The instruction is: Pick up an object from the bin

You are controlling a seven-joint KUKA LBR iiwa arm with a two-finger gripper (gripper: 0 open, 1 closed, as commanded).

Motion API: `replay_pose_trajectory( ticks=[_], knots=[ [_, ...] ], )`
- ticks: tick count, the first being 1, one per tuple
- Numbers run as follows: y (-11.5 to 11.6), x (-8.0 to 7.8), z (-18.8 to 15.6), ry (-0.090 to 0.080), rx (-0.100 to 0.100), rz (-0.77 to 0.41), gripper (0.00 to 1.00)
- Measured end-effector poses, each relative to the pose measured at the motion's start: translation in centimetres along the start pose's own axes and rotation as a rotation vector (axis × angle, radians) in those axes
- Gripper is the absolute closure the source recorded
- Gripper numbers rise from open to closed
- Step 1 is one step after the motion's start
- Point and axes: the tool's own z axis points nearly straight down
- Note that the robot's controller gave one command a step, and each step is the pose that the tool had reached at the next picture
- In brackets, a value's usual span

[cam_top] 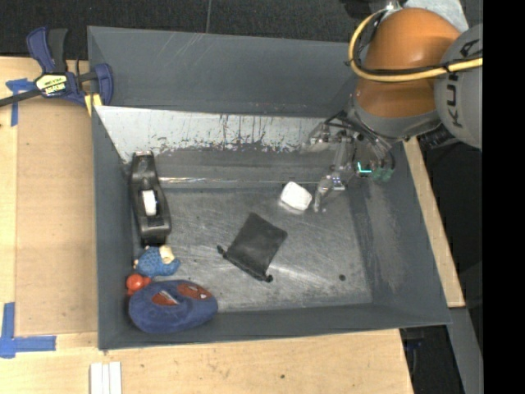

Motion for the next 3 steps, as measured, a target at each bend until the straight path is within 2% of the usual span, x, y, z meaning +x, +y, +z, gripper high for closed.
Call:
replay_pose_trajectory(
  ticks=[1, 2, 3],
  knots=[
    [7.3, 6.3, 12.4, -0.016, 0.002, 0.020, 0.00],
    [13.5, 5.5, 9.6, -0.011, -0.002, -0.277, 0.00],
    [4.9, 6.8, 9.8, -0.003, 0.004, -0.821, 0.00]
  ],
)
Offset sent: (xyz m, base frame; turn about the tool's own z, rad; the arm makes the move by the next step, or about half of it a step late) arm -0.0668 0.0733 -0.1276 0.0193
